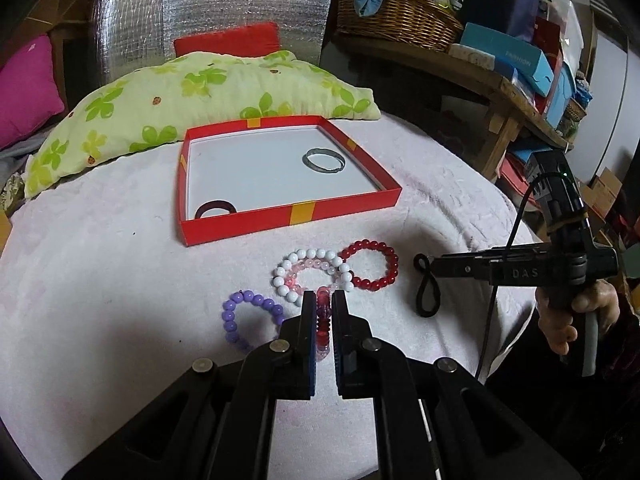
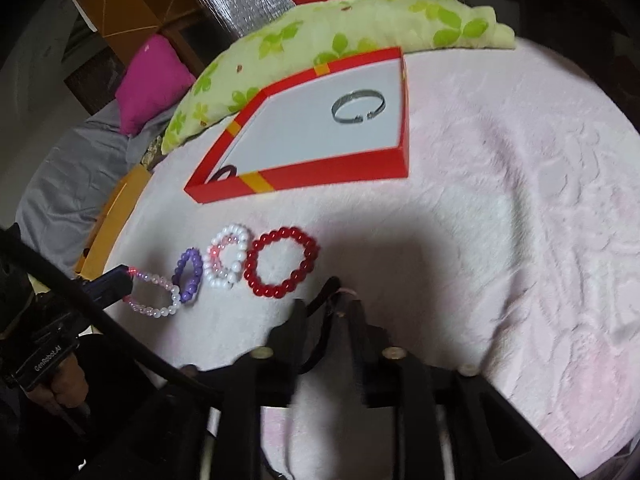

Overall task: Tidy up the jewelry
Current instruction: 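Lift the bead bracelet with the left tool while the right tool grasps the black hair tie, then carry both items into the red box and open both tools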

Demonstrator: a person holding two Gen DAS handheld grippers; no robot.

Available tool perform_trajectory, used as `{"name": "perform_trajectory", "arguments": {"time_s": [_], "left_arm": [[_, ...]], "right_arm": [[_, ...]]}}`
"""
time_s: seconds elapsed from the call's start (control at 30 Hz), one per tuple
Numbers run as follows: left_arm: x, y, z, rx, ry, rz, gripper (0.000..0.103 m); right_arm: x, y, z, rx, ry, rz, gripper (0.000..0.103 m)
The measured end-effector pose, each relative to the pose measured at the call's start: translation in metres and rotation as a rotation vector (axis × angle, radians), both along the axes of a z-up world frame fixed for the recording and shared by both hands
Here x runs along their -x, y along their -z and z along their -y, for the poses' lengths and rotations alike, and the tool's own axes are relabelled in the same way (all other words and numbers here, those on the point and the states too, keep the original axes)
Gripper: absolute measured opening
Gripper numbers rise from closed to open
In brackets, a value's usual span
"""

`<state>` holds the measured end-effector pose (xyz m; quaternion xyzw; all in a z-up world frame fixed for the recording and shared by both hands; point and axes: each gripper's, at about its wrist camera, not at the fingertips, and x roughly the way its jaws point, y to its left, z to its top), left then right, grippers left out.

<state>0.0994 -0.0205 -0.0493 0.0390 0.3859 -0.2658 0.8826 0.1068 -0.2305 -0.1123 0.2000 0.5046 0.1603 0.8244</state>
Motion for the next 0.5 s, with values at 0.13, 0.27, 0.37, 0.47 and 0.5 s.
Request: {"name": "perform_trajectory", "arguments": {"time_s": [0.13,0.27,0.37,0.47,0.5], "left_arm": [[0.000,0.001,0.000,0.006,0.000,-0.005,0.007],[-0.001,-0.002,-0.004,0.011,-0.002,0.003,0.007],[-0.005,-0.005,-0.008,0.020,-0.010,0.001,0.007],[-0.011,-0.010,-0.012,0.021,-0.011,0.016,0.007],[-0.014,-0.013,-0.013,0.025,-0.007,0.021,0.007]], "right_arm": [[-0.004,0.004,-0.012,0.001,-0.010,-0.028,0.049],[-0.007,0.009,-0.030,0.097,-0.038,-0.031,0.039],[-0.008,0.007,-0.034,0.178,-0.037,-0.010,0.011],[-0.009,0.004,-0.028,0.158,-0.023,0.000,0.008],[-0.008,-0.002,-0.027,0.153,-0.027,0.026,0.008]]}}
